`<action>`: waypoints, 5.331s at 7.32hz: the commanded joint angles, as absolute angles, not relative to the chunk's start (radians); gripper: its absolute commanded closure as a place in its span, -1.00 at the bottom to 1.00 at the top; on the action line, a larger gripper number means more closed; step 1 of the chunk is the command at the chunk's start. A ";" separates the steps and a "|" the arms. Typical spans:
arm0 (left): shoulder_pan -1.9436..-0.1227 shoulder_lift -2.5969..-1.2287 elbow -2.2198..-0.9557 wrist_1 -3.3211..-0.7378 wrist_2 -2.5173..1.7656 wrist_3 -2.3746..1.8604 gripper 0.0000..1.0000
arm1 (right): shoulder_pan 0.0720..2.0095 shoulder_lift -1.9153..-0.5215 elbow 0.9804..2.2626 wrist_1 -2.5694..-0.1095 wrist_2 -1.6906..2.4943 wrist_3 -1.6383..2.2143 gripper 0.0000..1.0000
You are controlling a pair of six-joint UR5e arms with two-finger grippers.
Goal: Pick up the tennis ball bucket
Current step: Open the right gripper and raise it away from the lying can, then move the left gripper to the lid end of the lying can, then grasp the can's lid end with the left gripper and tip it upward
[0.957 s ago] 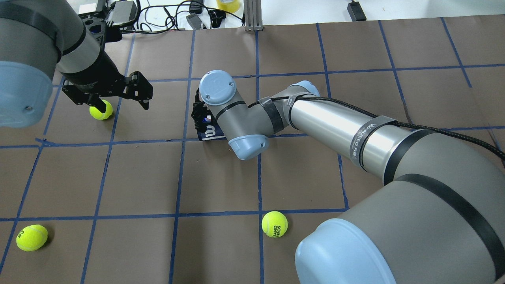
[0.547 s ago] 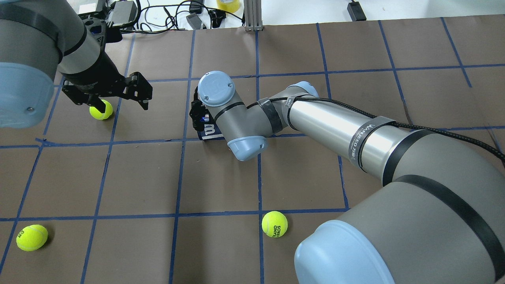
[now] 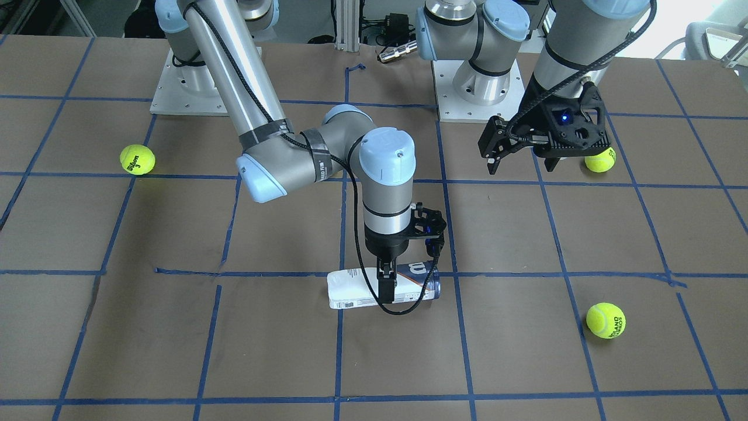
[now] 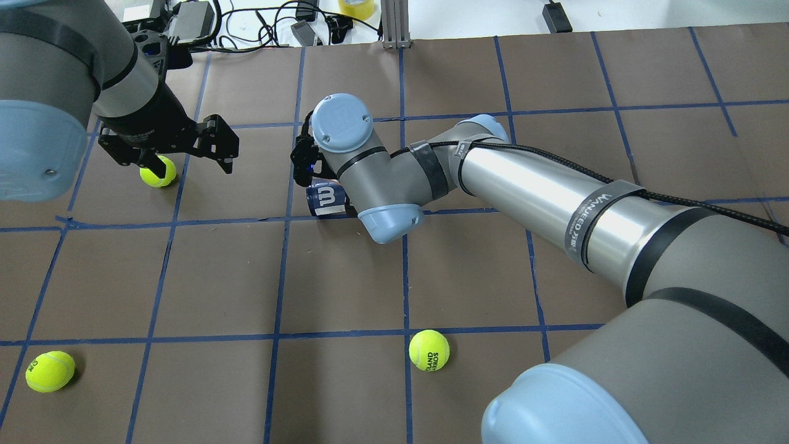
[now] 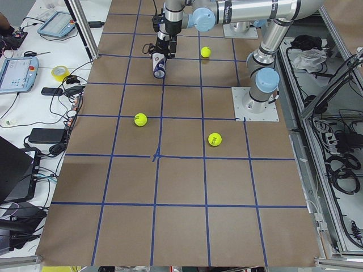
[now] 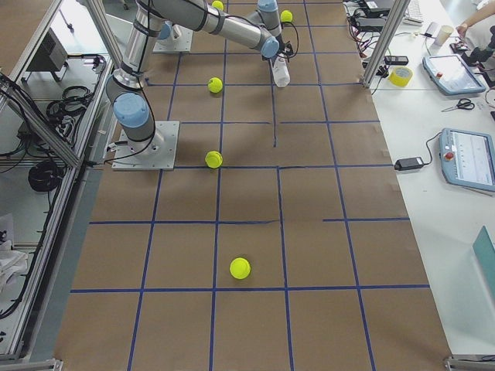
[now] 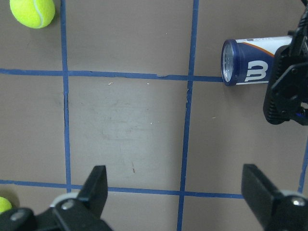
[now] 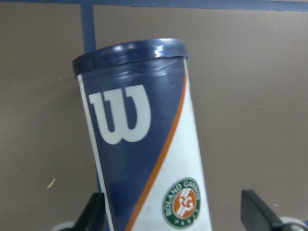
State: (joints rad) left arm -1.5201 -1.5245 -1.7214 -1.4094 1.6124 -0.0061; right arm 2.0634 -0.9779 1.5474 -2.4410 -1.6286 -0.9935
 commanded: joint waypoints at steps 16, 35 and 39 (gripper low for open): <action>-1.448 -2.069 -1.768 -0.939 1.089 0.040 -1.00 | 1.580 -1.560 1.551 -1.690 -1.543 0.092 -1.00; -1.471 -1.996 -1.649 -1.124 1.003 -0.176 1.00 | 1.580 -1.559 1.575 -1.689 -1.539 0.089 -1.00; -1.600 -1.979 -1.453 -1.176 1.286 -0.259 1.00 | 1.580 -1.560 1.575 -1.690 -1.539 0.089 -1.00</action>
State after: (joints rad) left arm -1.5486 -1.9794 -1.5128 -1.1539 1.1741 -0.2467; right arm 1.5800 -1.5598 1.5756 -1.6892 -1.5391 0.0891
